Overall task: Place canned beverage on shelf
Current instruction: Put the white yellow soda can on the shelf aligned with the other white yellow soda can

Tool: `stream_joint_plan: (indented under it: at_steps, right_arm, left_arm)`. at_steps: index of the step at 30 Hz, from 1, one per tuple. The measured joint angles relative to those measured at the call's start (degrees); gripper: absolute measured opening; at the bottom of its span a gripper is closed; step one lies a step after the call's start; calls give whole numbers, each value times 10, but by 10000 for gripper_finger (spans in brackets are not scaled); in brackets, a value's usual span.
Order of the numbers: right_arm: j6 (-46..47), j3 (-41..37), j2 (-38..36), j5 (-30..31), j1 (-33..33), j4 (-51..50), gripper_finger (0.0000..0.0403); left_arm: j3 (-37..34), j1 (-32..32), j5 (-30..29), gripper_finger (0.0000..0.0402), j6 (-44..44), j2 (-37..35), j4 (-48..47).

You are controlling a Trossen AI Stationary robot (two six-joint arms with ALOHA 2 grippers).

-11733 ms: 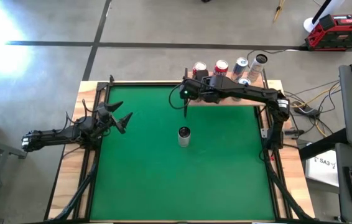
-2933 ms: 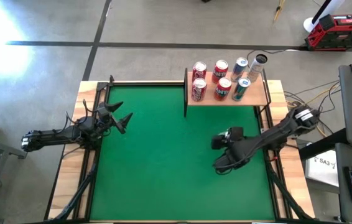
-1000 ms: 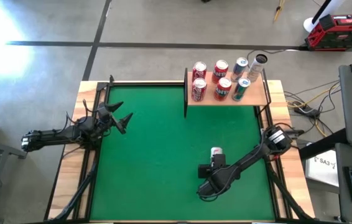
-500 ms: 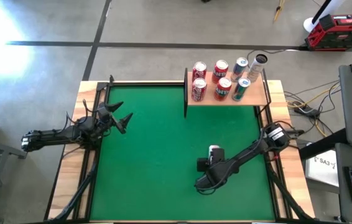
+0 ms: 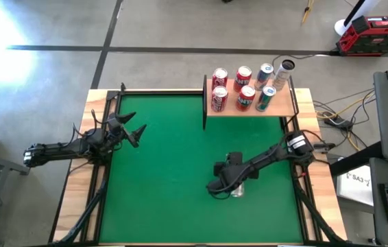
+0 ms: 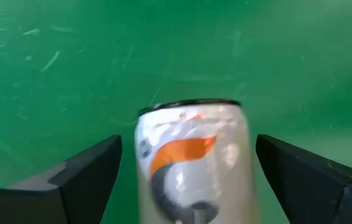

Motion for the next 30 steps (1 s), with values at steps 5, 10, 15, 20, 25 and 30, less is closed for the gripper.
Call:
stream_joint_plan:
  at_steps: [5, 10, 15, 20, 25, 30]
  right_arm:
    - [-22, -27, 0, -16, -6, 47, 358]
    - [-19, -28, -3, -32, -5, 68, 303]
    - [-8, -27, -3, -33, -5, 67, 237]
    - [32, -22, -3, 20, 3, 38, 237]
    - [94, -11, -3, 156, 24, -17, 237]
    - [139, -15, -3, 248, 29, -58, 270]
  left_arm:
    - [0, 0, 0, 386, 0, 0, 0]
    - [0, 0, 0, 386, 0, 0, 0]
    - [0, 0, 0, 386, 0, 0, 0]
    - [0, 0, 0, 386, 0, 0, 0]
    - [0, 0, 0, 386, 0, 0, 0]
    - [0, 0, 0, 386, 0, 0, 0]
